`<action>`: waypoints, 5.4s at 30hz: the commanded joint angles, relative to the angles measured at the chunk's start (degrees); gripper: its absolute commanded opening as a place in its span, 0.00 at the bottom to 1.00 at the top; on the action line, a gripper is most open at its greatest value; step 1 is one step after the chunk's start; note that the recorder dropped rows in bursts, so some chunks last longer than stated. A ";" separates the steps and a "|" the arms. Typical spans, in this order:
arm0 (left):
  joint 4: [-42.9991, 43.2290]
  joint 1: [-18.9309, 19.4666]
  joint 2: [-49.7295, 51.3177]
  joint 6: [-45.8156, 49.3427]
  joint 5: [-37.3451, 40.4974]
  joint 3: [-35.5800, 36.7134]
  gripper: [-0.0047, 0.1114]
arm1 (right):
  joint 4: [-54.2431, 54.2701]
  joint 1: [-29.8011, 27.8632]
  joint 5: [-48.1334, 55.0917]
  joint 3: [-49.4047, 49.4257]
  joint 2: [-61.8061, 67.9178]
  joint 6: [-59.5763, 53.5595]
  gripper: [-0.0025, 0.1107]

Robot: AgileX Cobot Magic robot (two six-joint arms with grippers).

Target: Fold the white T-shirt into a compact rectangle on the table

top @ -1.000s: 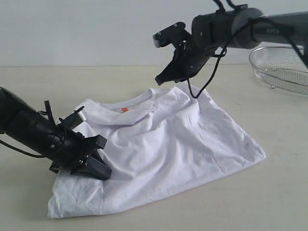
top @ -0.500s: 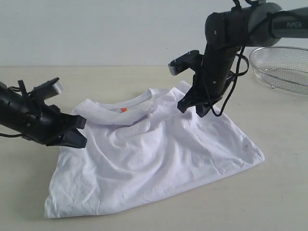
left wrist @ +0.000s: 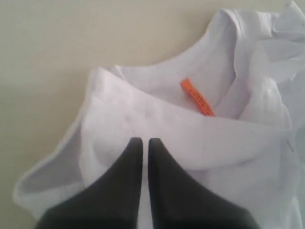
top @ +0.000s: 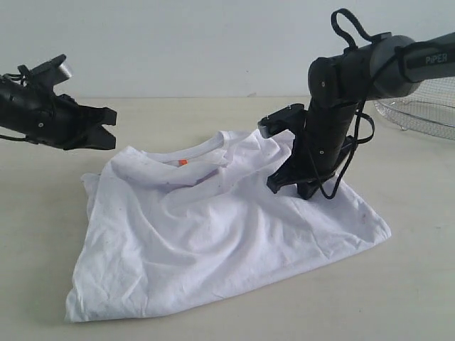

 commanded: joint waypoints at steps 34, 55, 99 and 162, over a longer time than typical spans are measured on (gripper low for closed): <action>3.24 0.97 14.06 -5.53 8.73 -14.34 0.08 | -2.61 -0.35 0.24 0.94 0.08 2.31 0.02; 19.27 4.87 10.31 -22.44 7.14 -14.34 0.08 | -2.92 -0.35 -0.43 0.94 3.61 3.58 0.02; 16.89 -2.27 1.81 -16.62 29.67 -2.86 0.08 | -3.12 -0.35 -1.24 0.81 -0.23 1.65 0.02; -4.98 -8.58 8.11 -3.21 -9.09 4.59 0.08 | 5.15 -0.35 -14.64 -17.51 13.62 -8.82 0.02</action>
